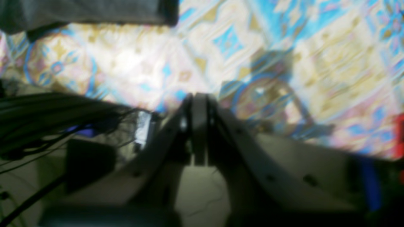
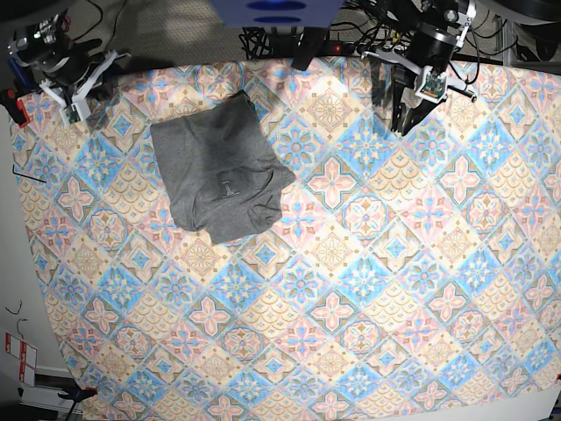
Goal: Fold the T-shirt properly
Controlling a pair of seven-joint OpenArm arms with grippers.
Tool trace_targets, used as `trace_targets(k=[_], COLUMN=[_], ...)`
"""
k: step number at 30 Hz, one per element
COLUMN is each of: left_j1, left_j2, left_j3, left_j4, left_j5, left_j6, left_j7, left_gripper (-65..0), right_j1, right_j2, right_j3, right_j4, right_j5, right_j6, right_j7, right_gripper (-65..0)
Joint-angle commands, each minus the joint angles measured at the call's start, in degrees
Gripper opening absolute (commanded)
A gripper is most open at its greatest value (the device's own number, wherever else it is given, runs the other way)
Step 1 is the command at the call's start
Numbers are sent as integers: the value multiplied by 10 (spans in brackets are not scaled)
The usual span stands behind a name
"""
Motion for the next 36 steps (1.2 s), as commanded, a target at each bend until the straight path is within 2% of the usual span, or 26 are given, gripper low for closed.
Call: trace_targets(k=[1,3,6,9,12,16,19,29,34,36], left_j1=[9,15,20,27,33,54,58,58,43,32], left_j2=[0,0,0,0,0,0,0,0,0,0], left_j3=[-8,-17,-46,-72,-97,-101,-102,-103,-102,-103], left_j4=[-7,-34,-69,-112,-154,-219,-270,-375,-435,-466], left_j5=[-11,-17,-20,-64,-82,-69,-60,-55,-2,13], left_j6=[-1,-1,-1,-1,-1,-1,-1,-1,-1,-1], left_j7=[-24,-33,-35,-36,-82,-159,-183,-183,-178,-178], left_gripper=[-583,-583,-583,-583,-583,-583,-583,-582,-582,-582], right_j1=[-12,-22,-33,-45,-64,-83,-89,-99,-95,-78], right_j2=[1,-11,-46,-85,-118,-125,-125,-124,-123,-123], right_j3=[5,4,4,4,4,4,4,4,3,-10], right_j4=[8,8,7,6,5,-7,-36,-207,-303,-339], right_j5=[-2,-32,-114,-191,-244,-248,-248,-249,-252,-278], right_j6=[2,2,2,2,2,2,2,2,2,2], right_j7=[19,34,61,96,140,173,184,325,386,406], right_gripper=[-648,-648,-648,-648,-648,-648,-648,-648,-648,-648])
